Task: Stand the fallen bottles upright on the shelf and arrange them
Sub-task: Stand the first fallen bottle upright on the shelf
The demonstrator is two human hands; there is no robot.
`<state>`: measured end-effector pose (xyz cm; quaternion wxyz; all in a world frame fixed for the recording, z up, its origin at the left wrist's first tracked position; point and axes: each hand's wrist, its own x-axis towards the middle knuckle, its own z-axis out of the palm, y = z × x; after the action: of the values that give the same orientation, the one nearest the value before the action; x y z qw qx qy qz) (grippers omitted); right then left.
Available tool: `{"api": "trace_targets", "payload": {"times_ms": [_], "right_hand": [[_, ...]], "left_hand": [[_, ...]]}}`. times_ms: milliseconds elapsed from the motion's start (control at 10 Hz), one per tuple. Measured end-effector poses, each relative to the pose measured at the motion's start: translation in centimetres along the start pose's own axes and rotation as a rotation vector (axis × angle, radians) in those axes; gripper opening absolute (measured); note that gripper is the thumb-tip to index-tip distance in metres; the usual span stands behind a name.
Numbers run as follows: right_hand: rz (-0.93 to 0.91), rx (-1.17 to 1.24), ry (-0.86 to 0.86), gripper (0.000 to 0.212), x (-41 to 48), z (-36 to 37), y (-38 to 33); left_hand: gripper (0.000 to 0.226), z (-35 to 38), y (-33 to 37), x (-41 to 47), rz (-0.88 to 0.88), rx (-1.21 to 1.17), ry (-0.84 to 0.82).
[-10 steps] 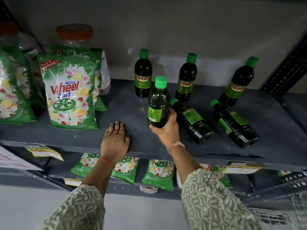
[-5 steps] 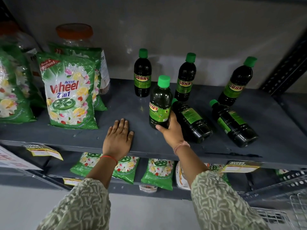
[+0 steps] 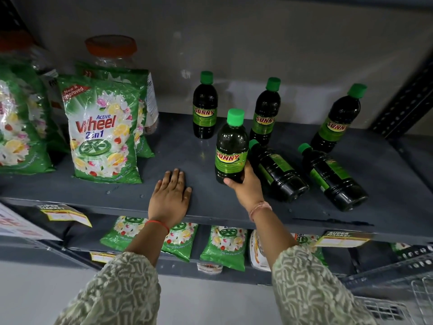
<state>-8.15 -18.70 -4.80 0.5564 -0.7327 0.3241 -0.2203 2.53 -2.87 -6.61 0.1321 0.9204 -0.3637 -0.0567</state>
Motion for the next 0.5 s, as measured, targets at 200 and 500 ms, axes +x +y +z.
{"api": "trace_targets", "payload": {"times_ms": [200,500], "right_hand": [[-0.03,0.075,0.066,0.097,0.1,0.2,0.5],[-0.018,-0.096,0.048,0.062,-2.0,0.0,-0.6]], "left_hand": [[0.055,0.1,-0.1,0.1,0.0,0.002,0.011],[0.055,-0.3,0.2,-0.2,-0.001,0.001,-0.013]]}}
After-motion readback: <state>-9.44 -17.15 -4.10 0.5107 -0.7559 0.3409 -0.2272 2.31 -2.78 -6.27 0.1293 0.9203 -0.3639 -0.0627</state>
